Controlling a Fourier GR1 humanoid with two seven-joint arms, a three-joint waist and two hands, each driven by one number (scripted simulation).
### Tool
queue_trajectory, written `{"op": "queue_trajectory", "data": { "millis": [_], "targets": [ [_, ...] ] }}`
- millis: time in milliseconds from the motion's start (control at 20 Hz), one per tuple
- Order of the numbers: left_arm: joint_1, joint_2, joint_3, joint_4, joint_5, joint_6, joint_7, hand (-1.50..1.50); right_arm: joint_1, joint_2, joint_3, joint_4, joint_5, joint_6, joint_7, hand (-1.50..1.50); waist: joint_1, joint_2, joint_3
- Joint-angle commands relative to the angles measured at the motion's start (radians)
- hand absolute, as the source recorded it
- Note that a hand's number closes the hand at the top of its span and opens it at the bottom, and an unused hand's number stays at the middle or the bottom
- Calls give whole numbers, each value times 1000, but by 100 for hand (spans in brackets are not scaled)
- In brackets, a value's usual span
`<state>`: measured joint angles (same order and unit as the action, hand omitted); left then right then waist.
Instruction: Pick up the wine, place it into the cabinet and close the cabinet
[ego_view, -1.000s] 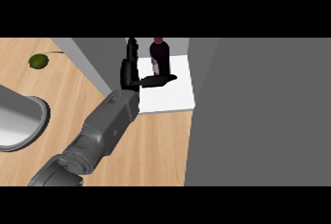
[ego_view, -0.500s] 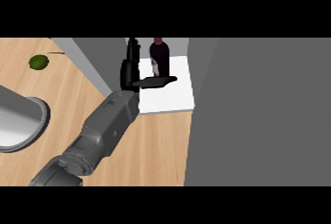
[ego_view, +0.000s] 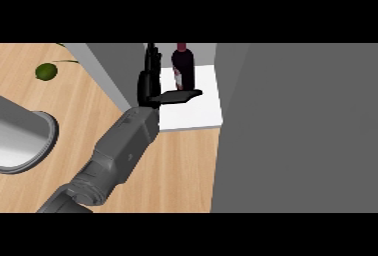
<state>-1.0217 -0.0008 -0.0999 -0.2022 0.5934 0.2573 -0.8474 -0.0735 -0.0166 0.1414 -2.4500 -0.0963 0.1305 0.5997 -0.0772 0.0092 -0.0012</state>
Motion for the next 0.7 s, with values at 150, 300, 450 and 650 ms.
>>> {"op": "queue_trajectory", "data": {
  "millis": [150, 300, 450, 650],
  "targets": [
    [182, 1, -203, -203, 132, 61, 39, -150, -7, 4, -11, -96, -19, -48, 93, -150, 30, -12, 1],
    [268, 1, -332, -363, 186, 152, 54, -150, 26, -23, -74, -36, -56, 5, -12, -150, 46, -12, 2],
    [388, 1, -448, -520, 217, 245, 35, -150, -5, -25, -54, -64, -43, -18, 64, -150, 60, -14, 1],
    [463, 1, -539, -666, 192, 363, 53, -150, 33, -6, -28, -58, 8, -19, 13, -150, 72, -13, 1]
  ]
}}
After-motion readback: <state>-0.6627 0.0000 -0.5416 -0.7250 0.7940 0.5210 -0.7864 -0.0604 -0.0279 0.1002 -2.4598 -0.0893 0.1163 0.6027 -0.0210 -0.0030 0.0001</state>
